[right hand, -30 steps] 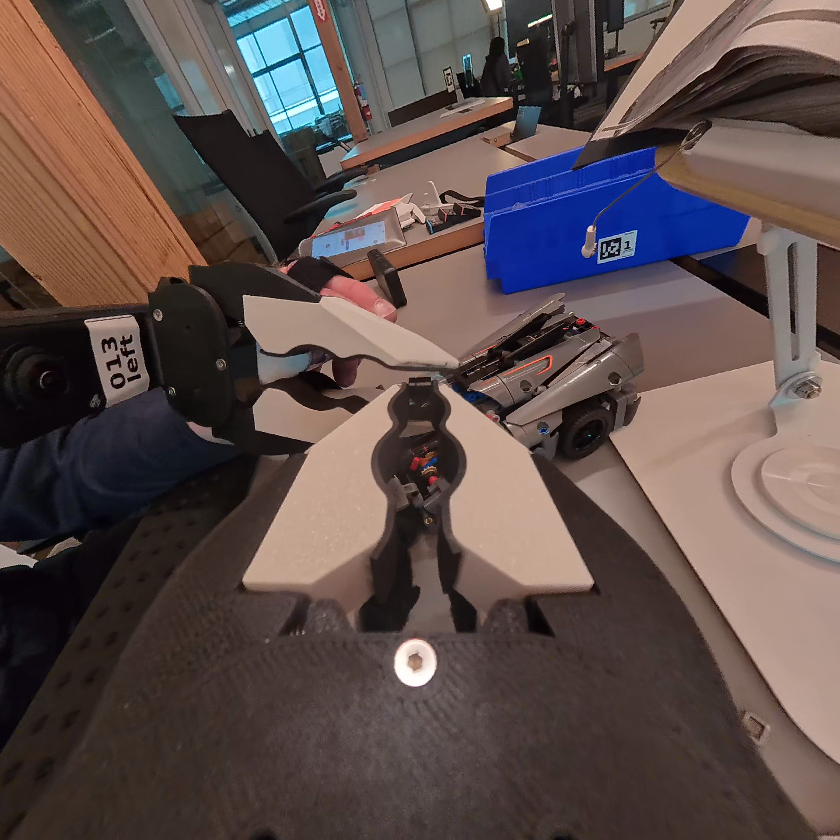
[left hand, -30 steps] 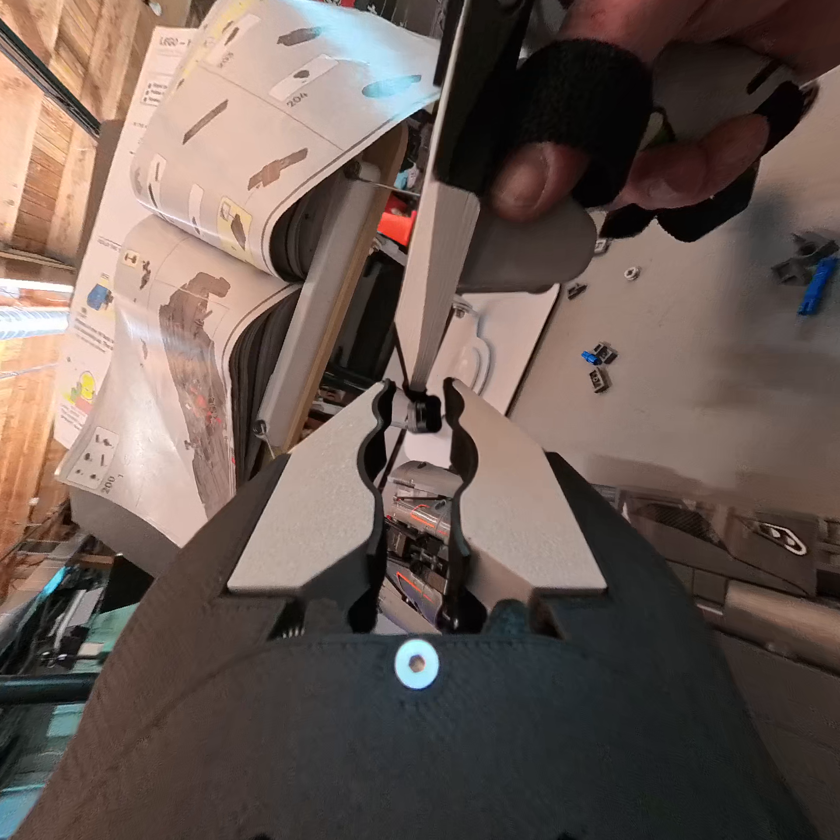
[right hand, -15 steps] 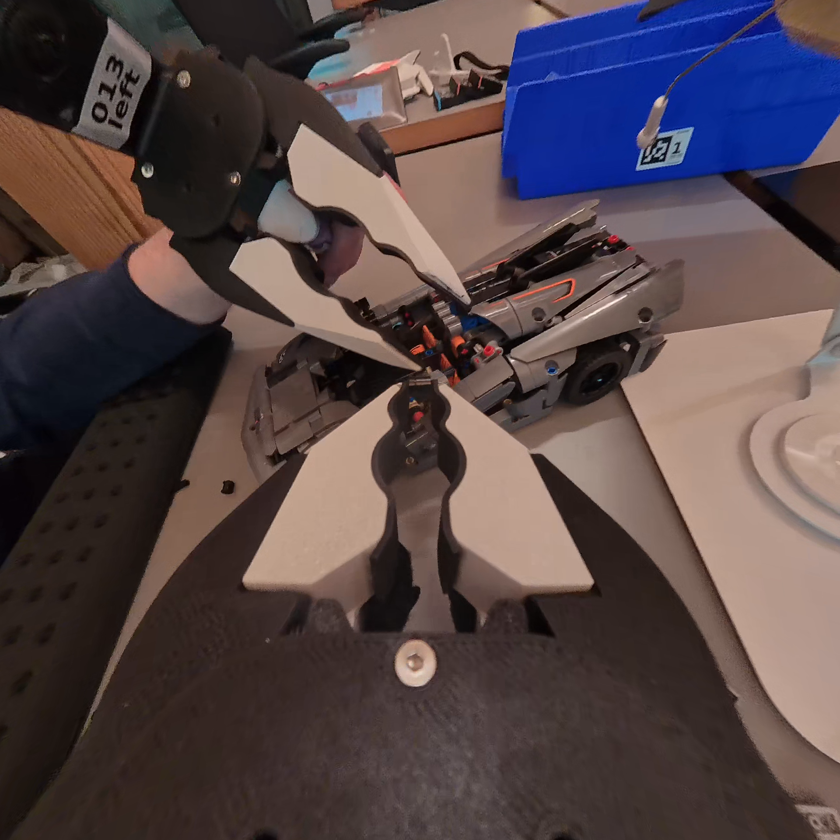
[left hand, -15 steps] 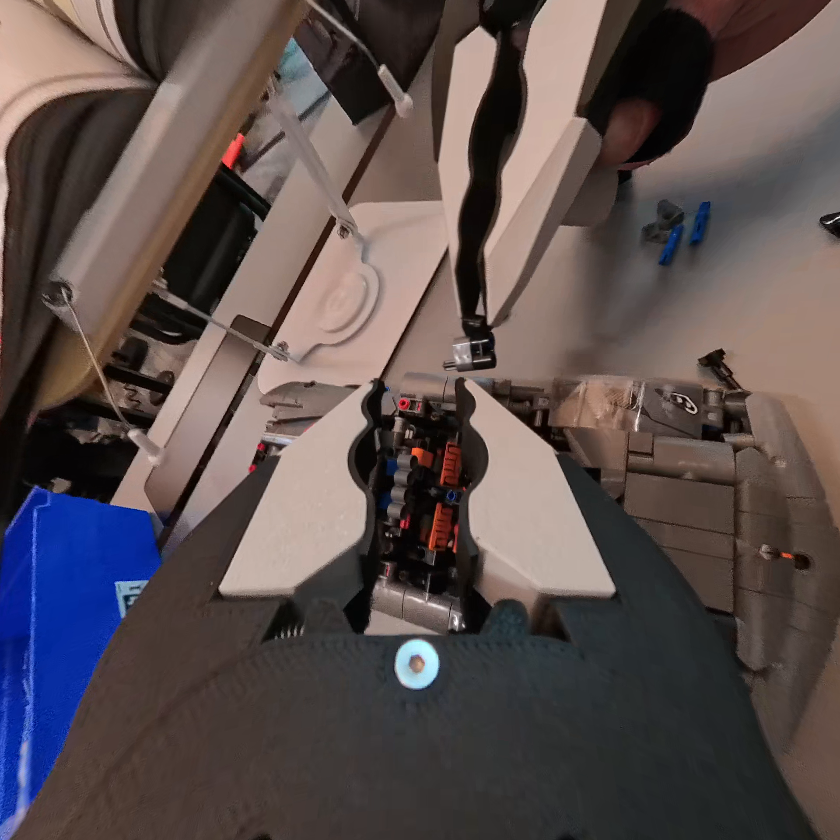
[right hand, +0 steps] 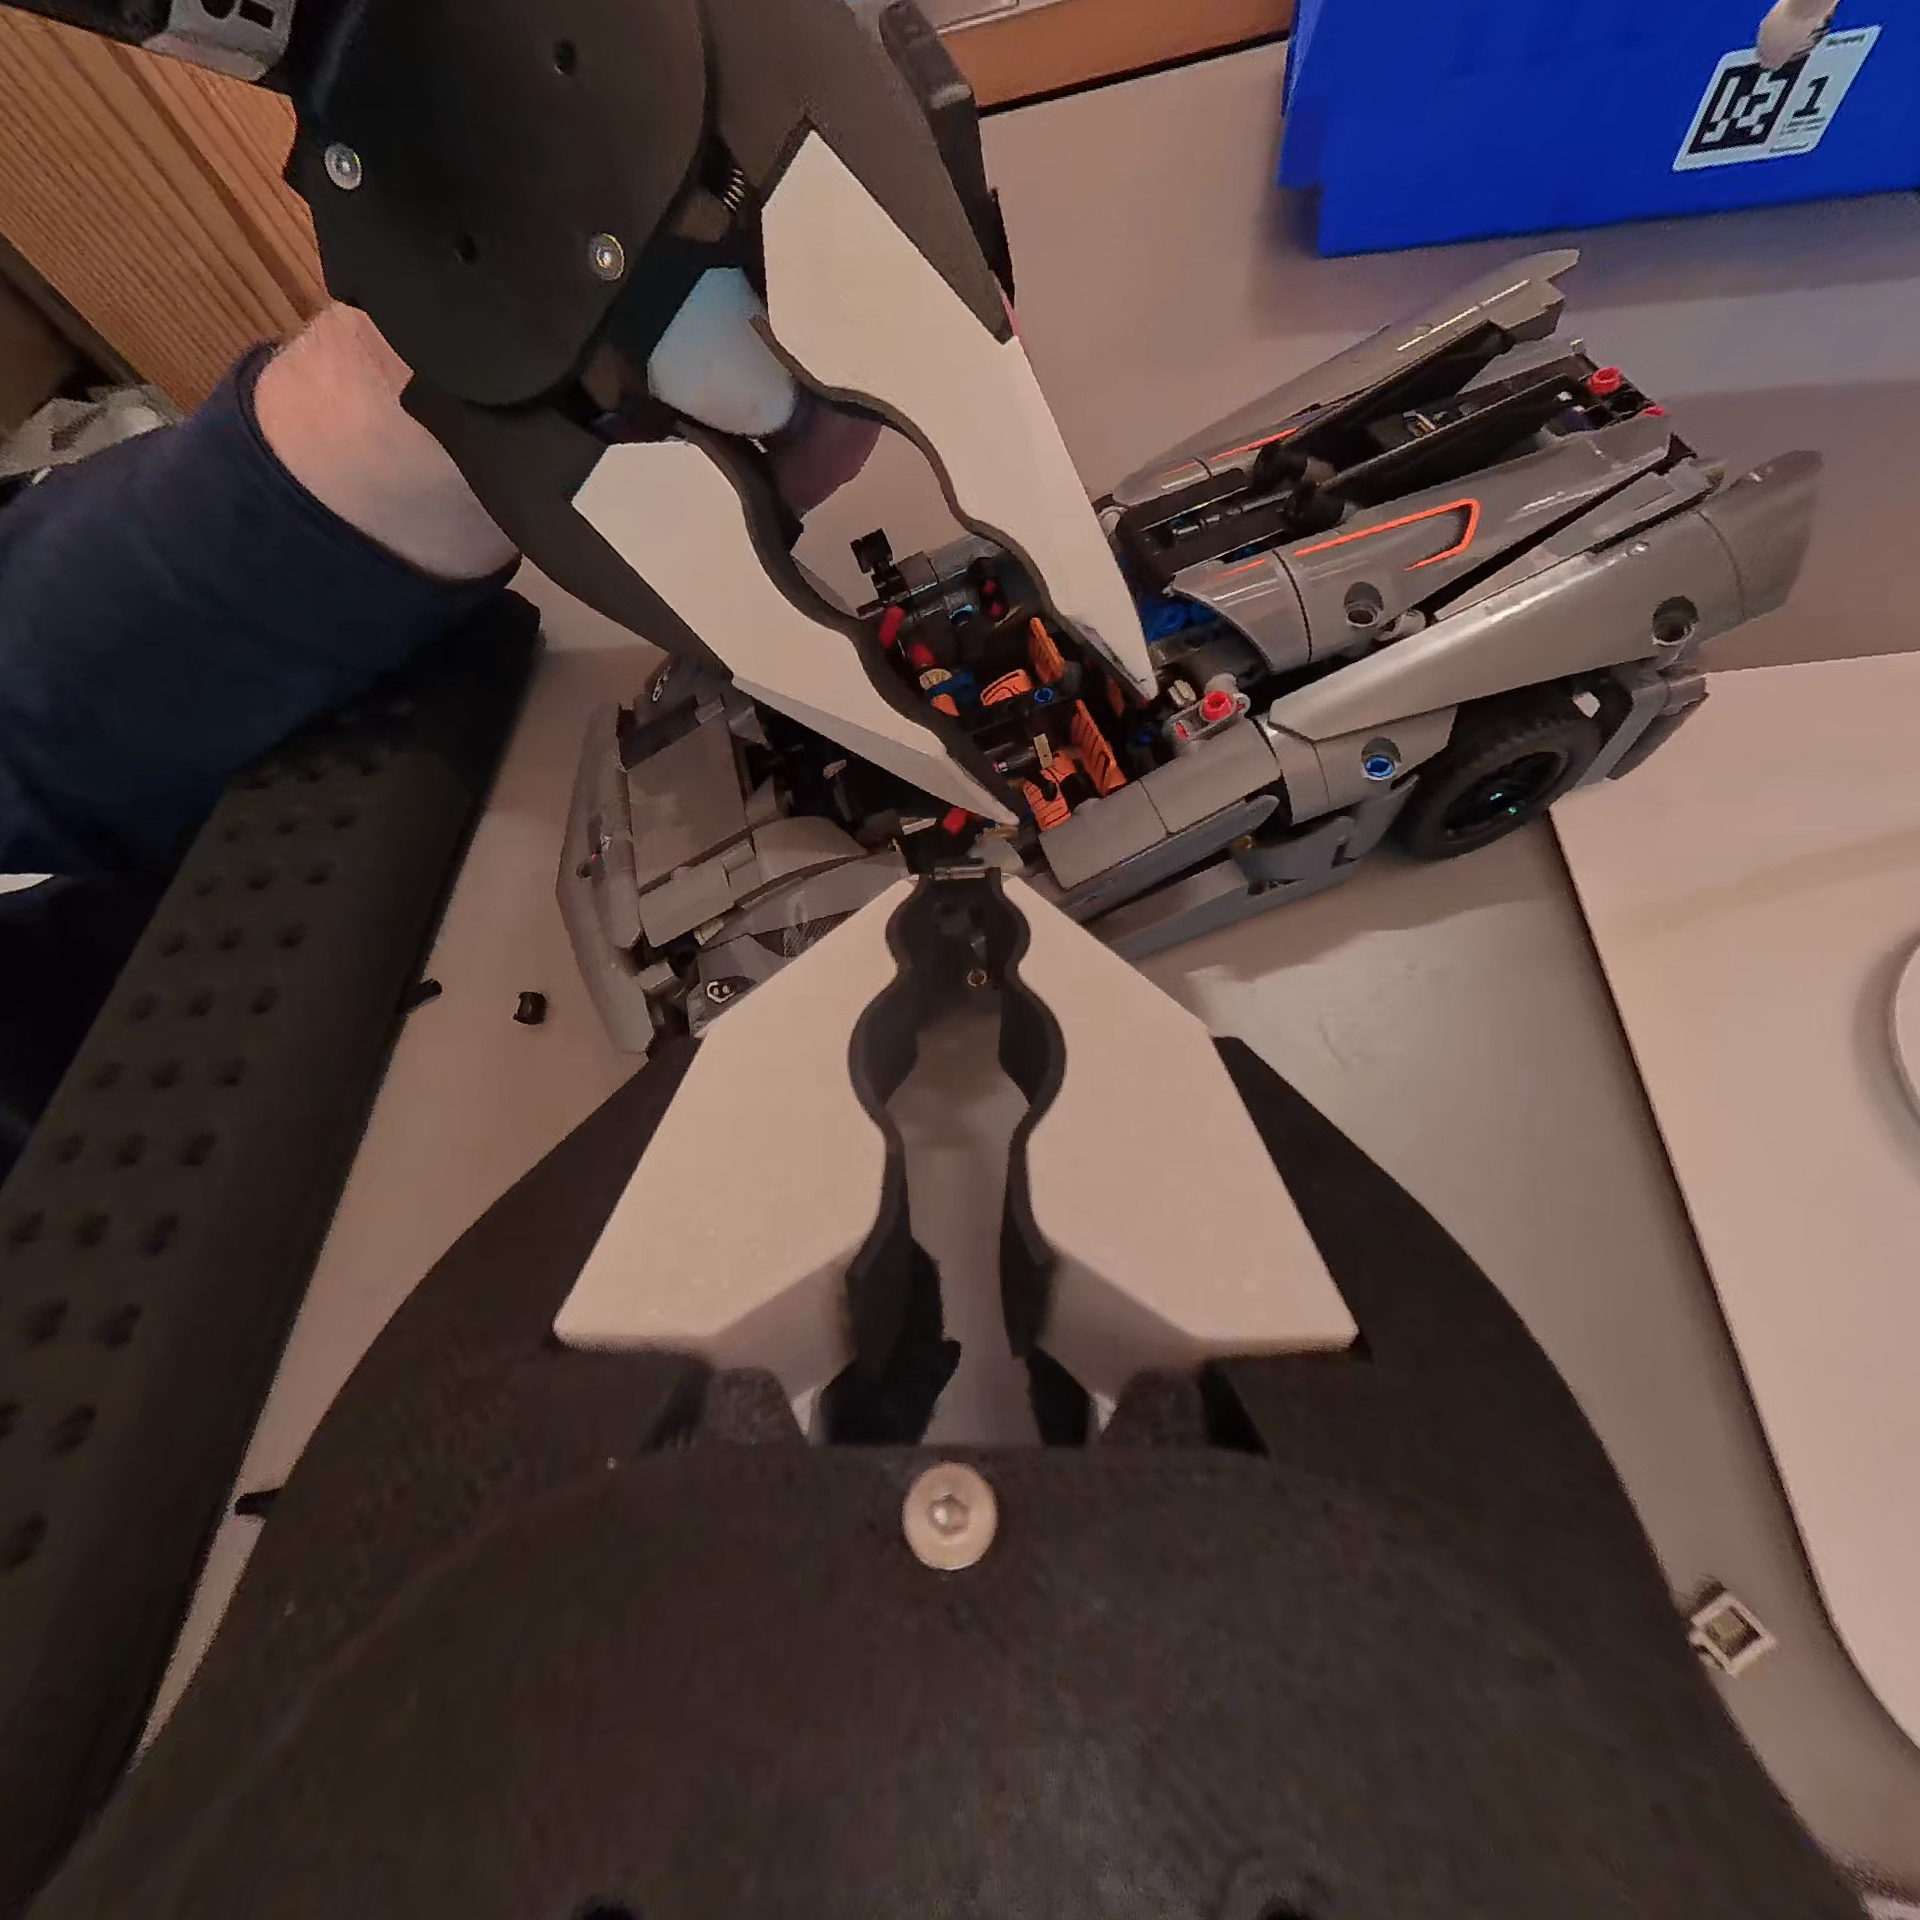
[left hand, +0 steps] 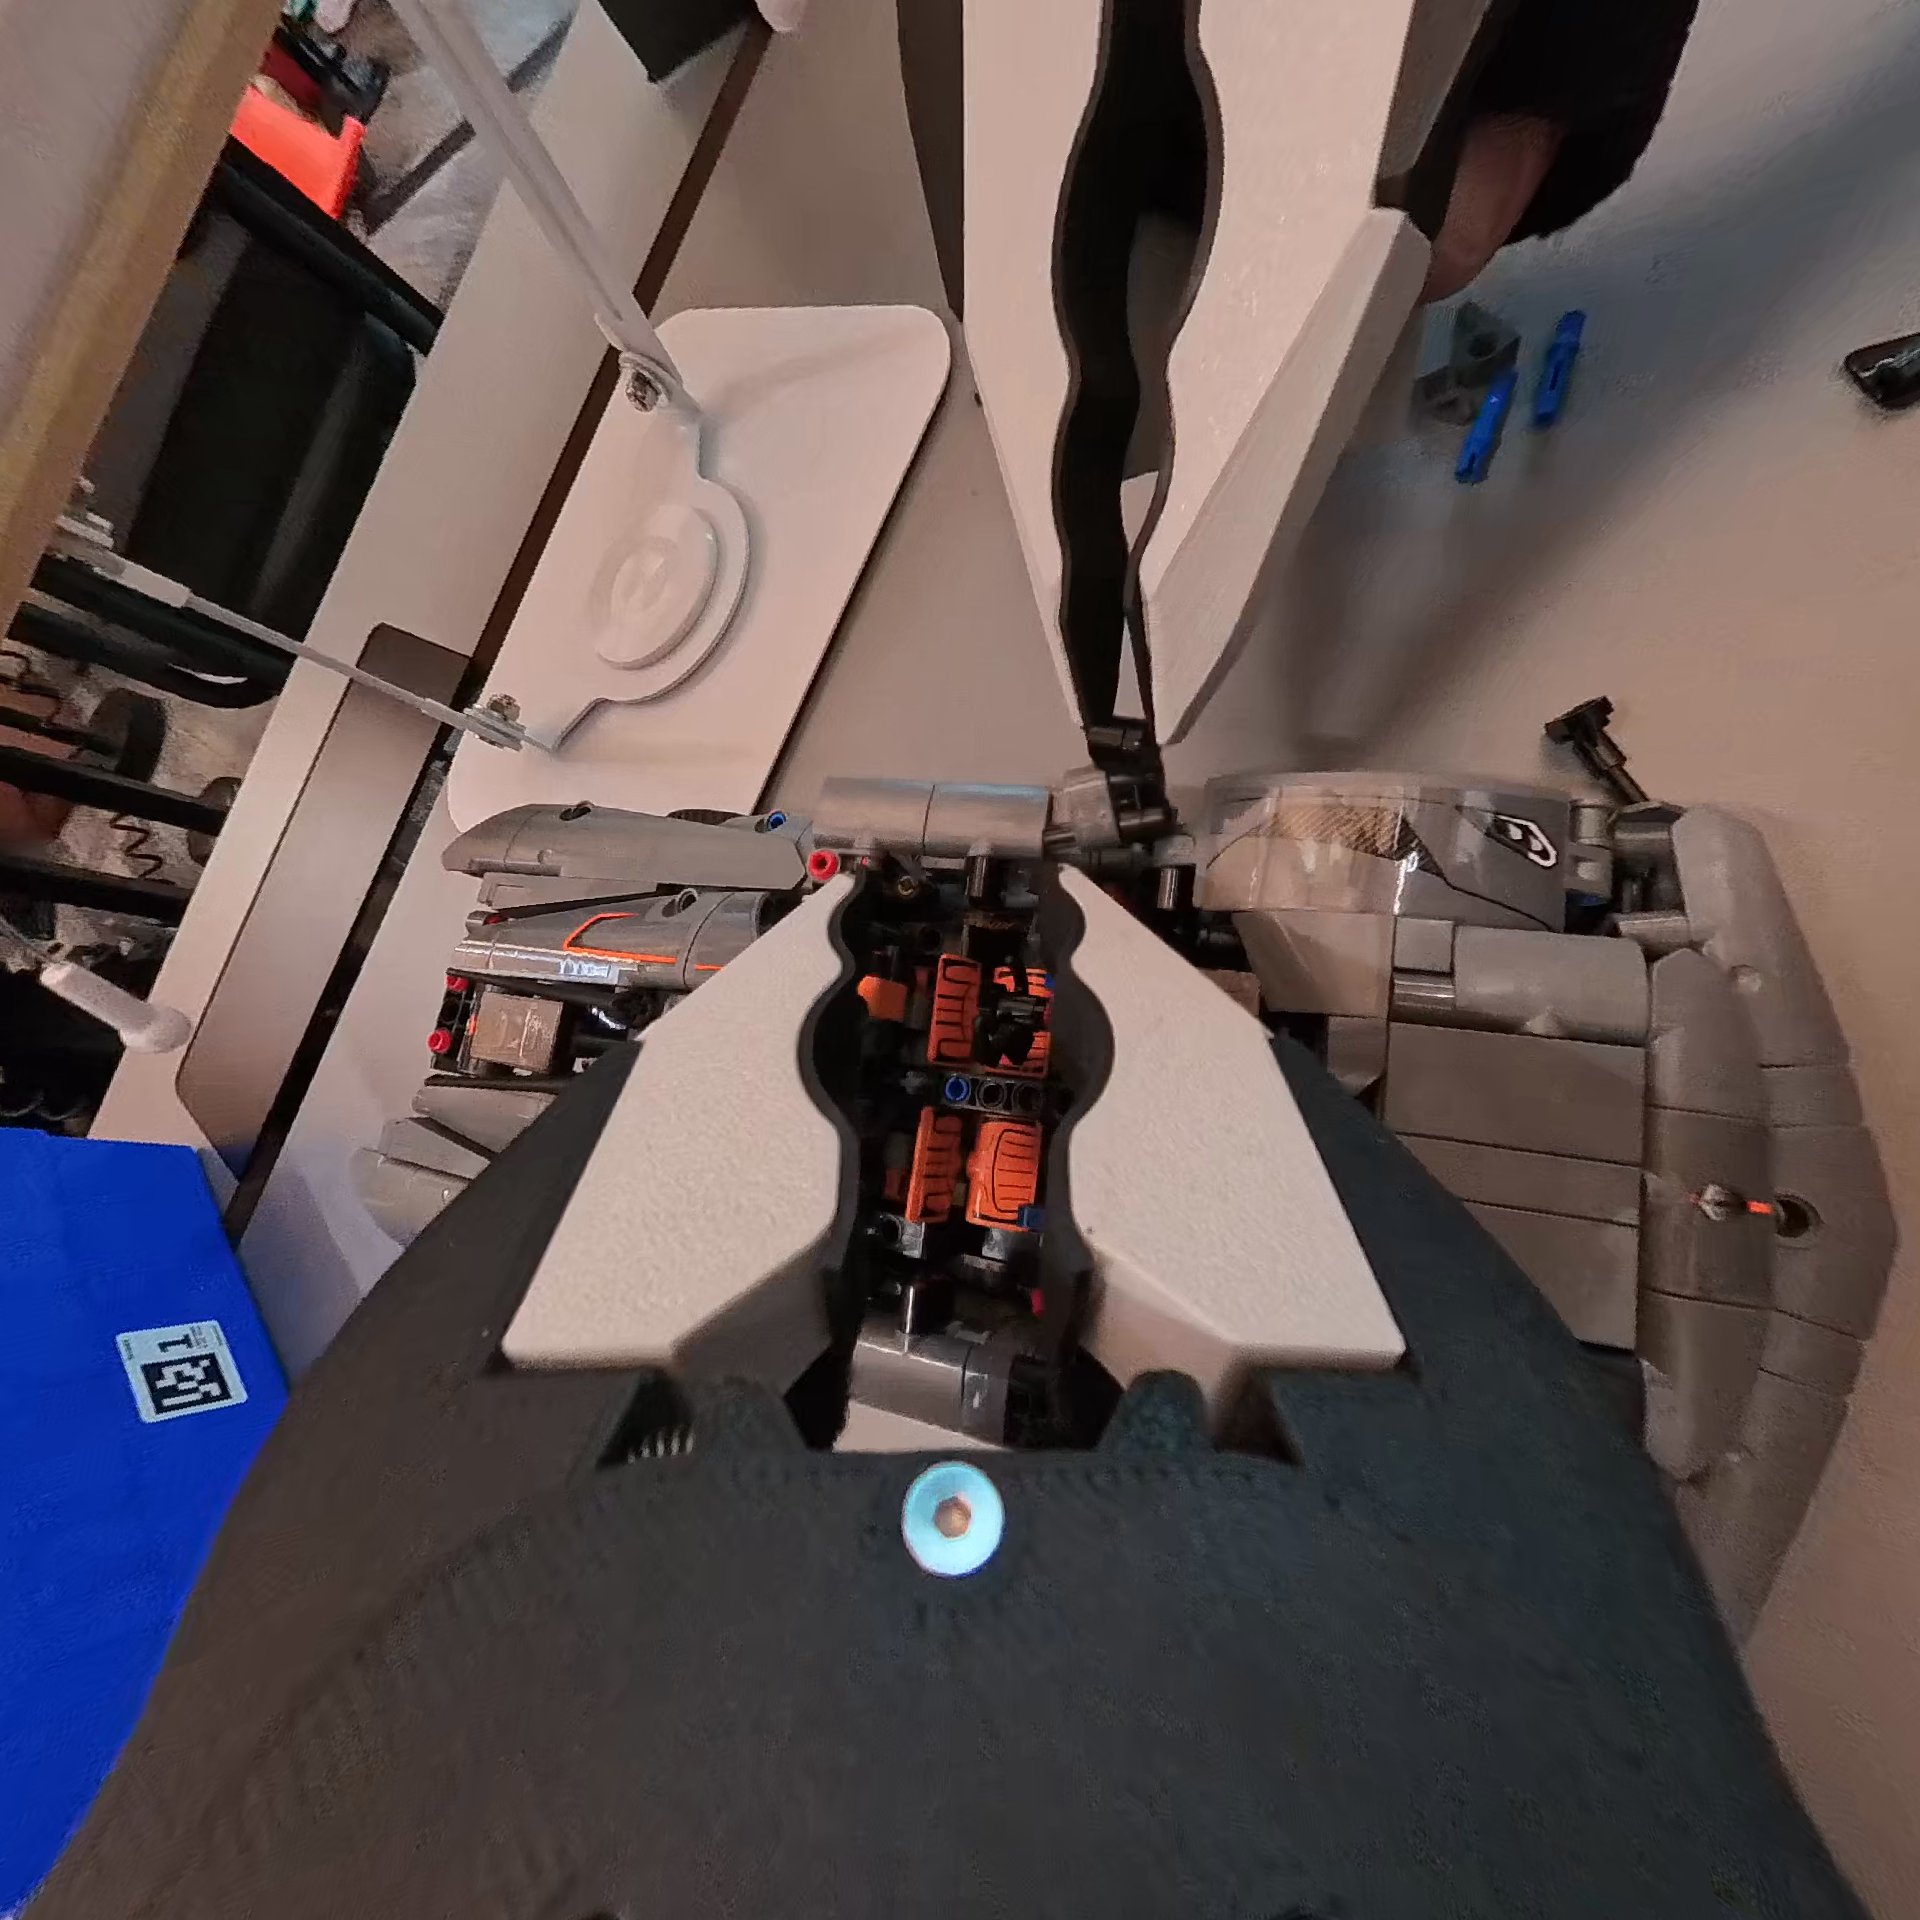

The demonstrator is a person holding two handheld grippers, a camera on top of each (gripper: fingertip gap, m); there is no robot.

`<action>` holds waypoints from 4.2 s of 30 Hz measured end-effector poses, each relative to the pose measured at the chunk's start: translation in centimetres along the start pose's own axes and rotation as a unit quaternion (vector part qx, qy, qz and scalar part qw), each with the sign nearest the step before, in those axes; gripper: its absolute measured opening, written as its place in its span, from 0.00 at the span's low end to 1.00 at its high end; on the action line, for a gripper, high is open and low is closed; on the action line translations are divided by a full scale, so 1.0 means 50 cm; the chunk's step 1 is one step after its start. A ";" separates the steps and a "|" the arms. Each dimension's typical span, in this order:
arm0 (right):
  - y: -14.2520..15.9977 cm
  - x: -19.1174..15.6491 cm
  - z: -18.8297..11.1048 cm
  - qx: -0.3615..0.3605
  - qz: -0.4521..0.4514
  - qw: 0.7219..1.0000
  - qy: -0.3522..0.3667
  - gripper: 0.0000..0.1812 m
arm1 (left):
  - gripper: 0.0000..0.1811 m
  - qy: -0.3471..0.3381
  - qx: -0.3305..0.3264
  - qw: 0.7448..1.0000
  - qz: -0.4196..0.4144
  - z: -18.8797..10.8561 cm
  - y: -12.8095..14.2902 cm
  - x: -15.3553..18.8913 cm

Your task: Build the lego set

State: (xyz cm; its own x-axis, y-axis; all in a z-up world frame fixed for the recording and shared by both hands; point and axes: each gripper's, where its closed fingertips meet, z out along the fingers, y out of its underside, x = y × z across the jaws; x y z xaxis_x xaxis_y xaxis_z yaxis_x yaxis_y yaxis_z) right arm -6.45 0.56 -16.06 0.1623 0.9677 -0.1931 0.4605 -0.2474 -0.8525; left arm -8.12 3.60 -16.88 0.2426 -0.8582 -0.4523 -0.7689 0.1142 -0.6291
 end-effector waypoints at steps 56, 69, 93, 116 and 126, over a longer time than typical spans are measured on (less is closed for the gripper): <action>-0.012 0.001 0.010 0.027 -0.038 0.999 0.027 0.04 | 0.24 0.077 0.021 0.993 -0.086 0.004 -0.013 0.033; -0.016 -0.005 0.016 0.034 -0.046 0.998 0.025 0.04 | 0.26 0.075 0.012 0.993 -0.091 -0.002 -0.010 0.031; -0.015 0.002 0.013 0.035 -0.067 0.996 0.046 0.04 | 0.24 0.108 0.014 0.985 -0.137 0.001 -0.012 0.043; -0.012 0.004 0.014 0.045 -0.102 0.991 0.074 0.04 | 0.24 0.072 -0.007 0.990 -0.121 0.011 -0.011 0.034; -0.010 0.002 0.014 0.045 -0.128 0.987 0.084 0.04 | 0.22 0.074 -0.016 0.989 -0.130 0.008 -0.009 0.037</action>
State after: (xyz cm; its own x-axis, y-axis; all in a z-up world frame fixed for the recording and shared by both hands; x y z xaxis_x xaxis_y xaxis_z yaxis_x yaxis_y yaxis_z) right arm -7.25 0.82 -16.00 0.1967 0.9741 0.1116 0.4271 0.0173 -0.9040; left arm -7.05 2.15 -17.69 0.3467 -0.9206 -0.1796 -0.7112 -0.1332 -0.6902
